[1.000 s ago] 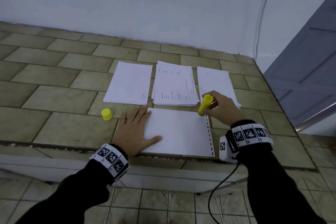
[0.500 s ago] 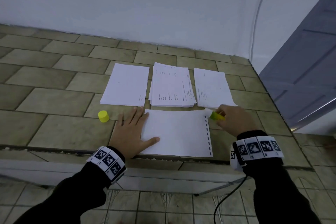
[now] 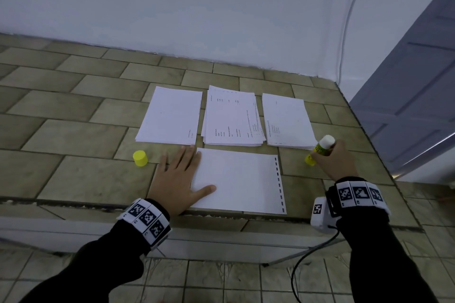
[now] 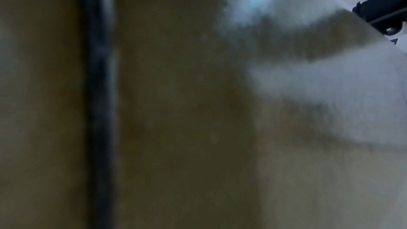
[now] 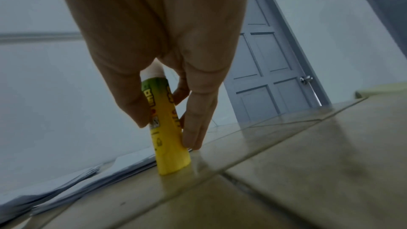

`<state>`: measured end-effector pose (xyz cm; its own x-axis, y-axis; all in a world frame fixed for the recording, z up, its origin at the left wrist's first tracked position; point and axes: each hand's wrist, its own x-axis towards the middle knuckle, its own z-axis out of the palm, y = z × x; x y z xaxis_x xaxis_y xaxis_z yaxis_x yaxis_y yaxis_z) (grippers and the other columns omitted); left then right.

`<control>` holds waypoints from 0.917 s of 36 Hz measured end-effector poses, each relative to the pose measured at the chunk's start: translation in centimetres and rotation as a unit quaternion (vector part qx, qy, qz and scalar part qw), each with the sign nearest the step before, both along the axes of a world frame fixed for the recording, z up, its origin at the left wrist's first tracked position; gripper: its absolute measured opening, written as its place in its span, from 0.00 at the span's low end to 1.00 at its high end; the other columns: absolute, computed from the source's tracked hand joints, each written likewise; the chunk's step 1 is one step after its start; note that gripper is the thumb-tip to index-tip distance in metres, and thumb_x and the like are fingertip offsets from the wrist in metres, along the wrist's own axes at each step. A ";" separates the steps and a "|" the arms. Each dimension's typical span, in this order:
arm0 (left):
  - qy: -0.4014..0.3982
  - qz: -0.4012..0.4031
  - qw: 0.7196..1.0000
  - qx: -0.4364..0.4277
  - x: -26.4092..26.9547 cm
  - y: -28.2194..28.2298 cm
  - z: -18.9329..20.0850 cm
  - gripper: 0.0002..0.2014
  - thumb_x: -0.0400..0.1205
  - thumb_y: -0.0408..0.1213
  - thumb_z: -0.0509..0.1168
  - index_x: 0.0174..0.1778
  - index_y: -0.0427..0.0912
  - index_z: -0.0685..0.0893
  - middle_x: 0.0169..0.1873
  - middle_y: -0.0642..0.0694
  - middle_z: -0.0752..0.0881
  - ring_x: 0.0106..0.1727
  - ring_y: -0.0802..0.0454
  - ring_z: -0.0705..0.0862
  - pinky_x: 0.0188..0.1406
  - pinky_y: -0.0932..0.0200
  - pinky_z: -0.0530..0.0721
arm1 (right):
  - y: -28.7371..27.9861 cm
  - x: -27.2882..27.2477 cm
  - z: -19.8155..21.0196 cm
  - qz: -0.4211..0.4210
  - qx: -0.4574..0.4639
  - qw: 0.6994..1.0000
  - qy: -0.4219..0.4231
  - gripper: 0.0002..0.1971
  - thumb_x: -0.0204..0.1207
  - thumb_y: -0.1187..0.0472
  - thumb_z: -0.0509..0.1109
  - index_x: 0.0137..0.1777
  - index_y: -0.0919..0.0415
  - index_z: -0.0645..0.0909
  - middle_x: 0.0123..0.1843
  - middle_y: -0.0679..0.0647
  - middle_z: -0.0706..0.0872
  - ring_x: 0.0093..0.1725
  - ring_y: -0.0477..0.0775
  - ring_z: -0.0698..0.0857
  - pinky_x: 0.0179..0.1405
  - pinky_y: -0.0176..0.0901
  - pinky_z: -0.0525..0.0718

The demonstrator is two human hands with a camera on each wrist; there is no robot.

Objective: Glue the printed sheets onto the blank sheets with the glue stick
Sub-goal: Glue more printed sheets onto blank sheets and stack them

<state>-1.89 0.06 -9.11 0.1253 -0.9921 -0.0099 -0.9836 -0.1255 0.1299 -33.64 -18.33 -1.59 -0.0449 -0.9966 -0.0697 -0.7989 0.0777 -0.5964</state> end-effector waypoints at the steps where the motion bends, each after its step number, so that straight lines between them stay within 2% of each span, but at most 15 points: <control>1: 0.000 -0.001 1.000 -0.003 0.0 0.0 0.0 0.56 0.71 0.81 0.26 0.86 0.45 0.54 0.86 0.47 0.49 0.87 0.48 0.47 0.82 0.35 0.44 | 0.0 0.0 0.0 -0.002 0.001 1.000 -0.003 0.21 0.74 0.61 0.75 0.62 0.67 0.71 0.49 0.59 0.77 0.48 0.59 0.77 0.44 0.48 0.72; 3: 0.001 -0.002 1.000 -0.004 0.0 0.1 -0.1 0.55 0.72 0.80 0.27 0.86 0.44 0.56 0.86 0.46 0.51 0.87 0.47 0.49 0.82 0.35 0.46 | 0.3 -0.1 0.0 -0.009 0.009 1.000 0.013 0.14 0.72 0.60 0.77 0.48 0.65 0.75 0.40 0.57 0.78 0.40 0.56 0.76 0.37 0.45 0.72; 5: 0.001 -0.002 1.000 -0.004 0.0 0.1 -0.2 0.55 0.72 0.80 0.27 0.86 0.44 0.56 0.86 0.46 0.51 0.87 0.47 0.49 0.82 0.34 0.46 | 1.0 0.0 0.1 -0.003 0.041 0.996 0.073 0.17 0.74 0.55 0.75 0.32 0.63 0.73 0.29 0.56 0.77 0.29 0.54 0.75 0.29 0.43 0.69; 6: 0.001 -0.002 1.000 -0.003 0.0 0.1 -0.1 0.55 0.72 0.80 0.27 0.86 0.44 0.55 0.86 0.46 0.51 0.87 0.47 0.49 0.82 0.34 0.46 | 1.4 0.1 0.2 0.009 0.065 0.992 0.108 0.18 0.75 0.52 0.73 0.32 0.62 0.74 0.29 0.57 0.79 0.30 0.55 0.77 0.30 0.44 0.72; 8: -0.001 -0.002 1.000 0.000 0.0 0.1 -0.1 0.55 0.72 0.80 0.26 0.87 0.45 0.54 0.87 0.47 0.49 0.87 0.47 0.48 0.82 0.35 0.45 | 2.3 0.8 0.3 0.035 0.107 0.983 0.142 0.16 0.77 0.50 0.70 0.36 0.61 0.76 0.35 0.59 0.84 0.36 0.59 0.83 0.39 0.47 0.80; 9: -0.001 -0.002 1.000 0.000 0.1 0.0 -0.1 0.54 0.72 0.79 0.26 0.87 0.44 0.53 0.86 0.46 0.49 0.87 0.47 0.48 0.82 0.35 0.45 | 2.8 1.3 0.4 0.050 0.129 0.980 0.144 0.16 0.78 0.49 0.69 0.37 0.61 0.76 0.35 0.58 0.84 0.36 0.58 0.84 0.40 0.47 0.82; 11: 0.001 -0.002 1.000 -0.002 0.1 0.0 -0.2 0.53 0.74 0.78 0.27 0.86 0.43 0.56 0.86 0.45 0.52 0.87 0.46 0.51 0.82 0.34 0.48 | 3.5 2.7 0.9 0.100 0.159 0.972 0.139 0.16 0.79 0.51 0.67 0.35 0.61 0.75 0.31 0.56 0.84 0.28 0.52 0.83 0.31 0.41 0.79; 13: 0.007 -0.002 1.000 0.001 0.2 0.0 -0.3 0.51 0.77 0.76 0.28 0.86 0.42 0.58 0.86 0.44 0.54 0.86 0.45 0.53 0.82 0.33 0.52 | 3.7 4.5 1.3 0.156 0.128 0.974 0.105 0.14 0.80 0.56 0.67 0.33 0.61 0.76 0.30 0.56 0.85 0.24 0.49 0.81 0.26 0.38 0.77; 15: 0.016 -0.002 1.000 0.000 0.1 0.1 -0.3 0.48 0.79 0.74 0.30 0.85 0.41 0.59 0.85 0.44 0.57 0.86 0.45 0.56 0.81 0.32 0.55 | 3.2 6.3 1.3 0.173 0.029 0.981 0.085 0.11 0.78 0.61 0.68 0.34 0.60 0.76 0.37 0.57 0.86 0.33 0.53 0.83 0.34 0.40 0.80; 18: 0.025 -0.002 1.000 -0.007 0.0 0.1 -0.3 0.47 0.80 0.72 0.28 0.86 0.42 0.56 0.85 0.45 0.56 0.86 0.45 0.55 0.82 0.33 0.54 | 1.6 8.3 0.9 0.150 -0.079 0.982 0.082 0.03 0.78 0.63 0.68 0.44 0.61 0.79 0.44 0.57 0.84 0.45 0.56 0.82 0.44 0.45 0.80; 22: 0.037 0.000 0.999 -0.015 -0.2 0.1 -0.1 0.48 0.78 0.73 0.25 0.87 0.43 0.49 0.86 0.47 0.50 0.87 0.48 0.50 0.83 0.36 0.47 | -1.2 9.7 -0.2 0.136 -0.053 0.978 0.149 0.16 0.80 0.61 0.69 0.64 0.67 0.74 0.63 0.63 0.77 0.63 0.62 0.78 0.60 0.50 0.77; 25: 0.035 0.004 0.999 -0.013 -0.2 0.0 -0.1 0.50 0.75 0.73 0.22 0.87 0.43 0.45 0.86 0.49 0.47 0.87 0.51 0.46 0.83 0.39 0.43 | -2.7 10.2 -1.0 0.099 0.012 0.978 0.185 0.24 0.79 0.54 0.71 0.67 0.68 0.70 0.68 0.65 0.75 0.69 0.65 0.74 0.67 0.56 0.76; 27: 0.033 0.007 0.999 -0.012 -0.1 0.0 -0.2 0.49 0.75 0.73 0.22 0.87 0.43 0.44 0.86 0.49 0.47 0.87 0.51 0.46 0.83 0.39 0.43 | -3.1 10.3 -1.4 0.083 0.046 0.977 0.189 0.25 0.77 0.51 0.72 0.66 0.67 0.72 0.67 0.64 0.76 0.68 0.66 0.76 0.66 0.58 0.77; 30: 0.030 0.010 0.999 -0.011 0.1 0.0 -0.3 0.48 0.78 0.72 0.23 0.86 0.41 0.46 0.86 0.47 0.50 0.87 0.49 0.50 0.83 0.38 0.47 | -3.4 10.3 -1.3 0.103 0.057 0.970 0.212 0.18 0.77 0.51 0.72 0.55 0.65 0.76 0.61 0.64 0.82 0.60 0.65 0.82 0.57 0.53 0.81; 33: 0.033 0.012 0.999 -0.013 0.1 0.1 -0.3 0.48 0.79 0.71 0.25 0.86 0.40 0.49 0.86 0.47 0.53 0.86 0.49 0.53 0.83 0.37 0.49 | -3.6 10.1 -1.0 0.112 0.044 0.966 0.230 0.17 0.77 0.53 0.73 0.55 0.66 0.79 0.57 0.63 0.83 0.58 0.64 0.82 0.53 0.50 0.79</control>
